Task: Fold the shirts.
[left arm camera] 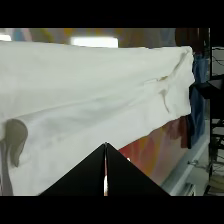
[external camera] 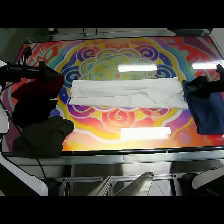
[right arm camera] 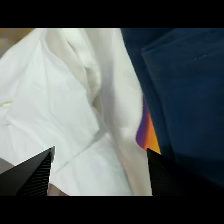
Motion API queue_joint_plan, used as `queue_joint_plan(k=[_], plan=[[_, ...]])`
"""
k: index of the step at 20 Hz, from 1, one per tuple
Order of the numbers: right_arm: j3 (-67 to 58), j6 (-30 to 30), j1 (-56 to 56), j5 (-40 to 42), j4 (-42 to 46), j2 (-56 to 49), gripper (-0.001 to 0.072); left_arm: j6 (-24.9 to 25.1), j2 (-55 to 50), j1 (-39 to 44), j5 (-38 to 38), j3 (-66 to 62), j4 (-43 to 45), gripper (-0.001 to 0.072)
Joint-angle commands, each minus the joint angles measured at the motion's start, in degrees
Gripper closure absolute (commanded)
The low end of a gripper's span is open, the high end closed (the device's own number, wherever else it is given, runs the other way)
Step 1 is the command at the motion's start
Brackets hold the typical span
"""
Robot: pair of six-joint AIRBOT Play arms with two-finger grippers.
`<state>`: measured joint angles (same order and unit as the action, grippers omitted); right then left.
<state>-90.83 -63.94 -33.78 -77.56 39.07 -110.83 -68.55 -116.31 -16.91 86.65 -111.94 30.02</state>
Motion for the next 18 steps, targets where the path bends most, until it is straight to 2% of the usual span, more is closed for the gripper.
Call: queue_joint_plan(k=[1,5,15,17,18], plan=[[-0.2,-1.4,0.8,0.4,4.2,-0.8,0.0058,0.8,1.4,2.5,0.3,1.4,0.9,0.0707],[-0.3,-0.6,3.7,1.2,1.3,-3.1,0.0058,0.9,1.3,8.2,-2.8,1.4,6.4,0.0704],[-0.3,-1.0,5.0,5.2,-3.5,-6.9,0.0074,1.5,1.3,14.6,-2.7,1.4,8.0,0.0703],[-0.3,-1.0,5.0,5.7,-4.5,-6.9,0.0210,1.7,1.2,14.8,-2.7,1.4,8.0,0.0703],[-0.3,-1.0,5.2,5.8,-4.4,-6.9,0.0209,1.7,1.2,14.8,-2.7,1.4,8.0,0.0703]])
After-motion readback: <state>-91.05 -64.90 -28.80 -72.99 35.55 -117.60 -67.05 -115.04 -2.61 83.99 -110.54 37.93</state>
